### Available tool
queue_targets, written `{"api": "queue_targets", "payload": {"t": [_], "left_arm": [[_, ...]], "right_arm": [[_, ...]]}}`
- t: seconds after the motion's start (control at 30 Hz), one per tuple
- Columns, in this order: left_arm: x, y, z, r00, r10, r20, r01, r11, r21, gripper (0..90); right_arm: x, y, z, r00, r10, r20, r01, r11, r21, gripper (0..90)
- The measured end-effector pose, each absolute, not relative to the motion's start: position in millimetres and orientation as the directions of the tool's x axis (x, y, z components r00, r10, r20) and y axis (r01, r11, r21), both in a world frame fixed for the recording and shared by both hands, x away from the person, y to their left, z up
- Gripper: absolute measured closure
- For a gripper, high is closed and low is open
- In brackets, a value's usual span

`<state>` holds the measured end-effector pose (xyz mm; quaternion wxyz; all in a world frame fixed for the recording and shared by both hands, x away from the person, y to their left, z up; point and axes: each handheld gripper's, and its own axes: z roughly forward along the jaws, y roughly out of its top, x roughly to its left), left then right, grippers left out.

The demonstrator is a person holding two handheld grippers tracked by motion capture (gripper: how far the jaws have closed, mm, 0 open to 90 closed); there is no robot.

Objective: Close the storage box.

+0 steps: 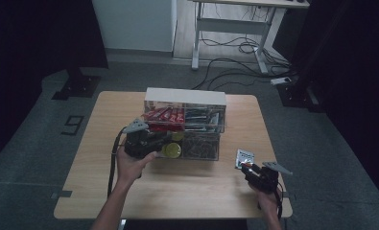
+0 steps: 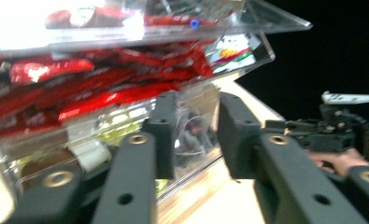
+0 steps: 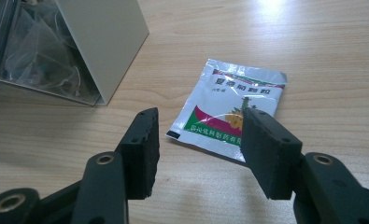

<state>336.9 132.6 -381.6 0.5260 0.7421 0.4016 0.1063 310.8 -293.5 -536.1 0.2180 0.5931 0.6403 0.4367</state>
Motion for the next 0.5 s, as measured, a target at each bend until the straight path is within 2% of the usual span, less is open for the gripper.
{"api": "queue_targets", "payload": {"t": [0.2, 0.5], "left_arm": [[330.2, 136.2, -392.8, 0.655, 0.709, -0.263, 0.491, -0.134, 0.861, 54.5], [315.7, 144.5, -423.0, 0.655, 0.718, -0.235, 0.485, -0.161, 0.860, 49.9]], "right_arm": [[310.1, -292.1, -535.7, -0.225, 0.946, 0.234, 0.568, -0.068, 0.820, 46.2], [308.5, -287.7, -535.1, -0.268, 0.939, 0.213, 0.559, -0.028, 0.829, 44.1]]}}
